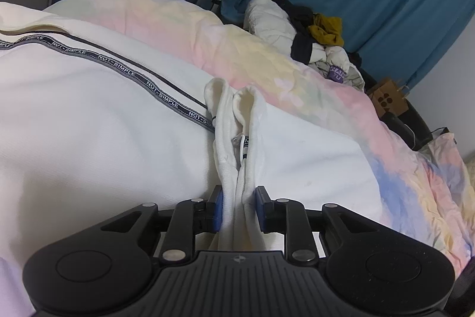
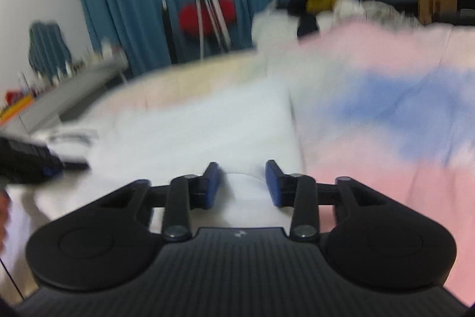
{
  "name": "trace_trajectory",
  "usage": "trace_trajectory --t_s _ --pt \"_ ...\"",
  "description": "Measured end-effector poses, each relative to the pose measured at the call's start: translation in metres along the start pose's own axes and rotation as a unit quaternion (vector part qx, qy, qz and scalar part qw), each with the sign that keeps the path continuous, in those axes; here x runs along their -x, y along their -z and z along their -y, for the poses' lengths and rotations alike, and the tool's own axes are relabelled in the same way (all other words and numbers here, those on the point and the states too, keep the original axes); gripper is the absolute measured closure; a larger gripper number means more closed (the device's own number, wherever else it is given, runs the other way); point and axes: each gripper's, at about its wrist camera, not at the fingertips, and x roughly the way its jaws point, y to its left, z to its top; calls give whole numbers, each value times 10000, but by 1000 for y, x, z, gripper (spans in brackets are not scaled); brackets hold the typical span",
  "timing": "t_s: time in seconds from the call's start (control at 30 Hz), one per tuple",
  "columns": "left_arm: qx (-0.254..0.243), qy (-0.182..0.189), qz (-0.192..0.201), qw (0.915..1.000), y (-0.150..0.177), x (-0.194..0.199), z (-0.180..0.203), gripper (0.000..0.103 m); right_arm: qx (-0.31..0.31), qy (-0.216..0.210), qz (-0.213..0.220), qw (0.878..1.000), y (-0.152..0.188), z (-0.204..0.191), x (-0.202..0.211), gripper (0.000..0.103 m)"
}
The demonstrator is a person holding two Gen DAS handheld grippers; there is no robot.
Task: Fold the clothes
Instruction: 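Grasp the white socks with the left gripper and lift them, then lift and carry the white socks with the left gripper toward the right gripper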
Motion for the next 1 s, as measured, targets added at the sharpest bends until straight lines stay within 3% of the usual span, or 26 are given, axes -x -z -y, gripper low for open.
trace_trajectory --t_s 0.13,0.27,0.37,0.4,0.43,0.5,0.63,0.7,0.8,1.0 --pt "3 -121 58 9999 0 9 0 59 127 -30 5 9999 2 -1 -2 67" --pt "45 -395 -18 9992 -3 30 -2 55 144 -44 15 9999 4 -2 1 67" --pt "148 -556 -111 9983 -10 54 -9 31 91 -54 3 9999 3 -1 3 67" --pt "246 -574 -84 9980 -12 64 -13 18 65 -61 -8 10000 2 0 2 67" --pt "359 -604 -44 9975 -14 74 -18 13 40 -68 -20 10000 1 2 1 67" --pt "604 -607 -79 9963 -19 88 -33 13 6 -67 -36 10000 0 2 2 66" --pt "1079 -808 -32 9909 -22 112 -72 1 0 -45 -53 10000 -1 2 2 66" --pt "1603 -922 63 9827 -19 120 -97 1 -19 -24 -64 10000 -1 2 3 66" --pt "2579 -778 263 9627 -13 130 -135 1 -43 17 -65 10000 -1 1 6 66" --pt "3906 -946 746 9127 4 149 -183 3 84 150 -62 9998 1 -4 6 66"
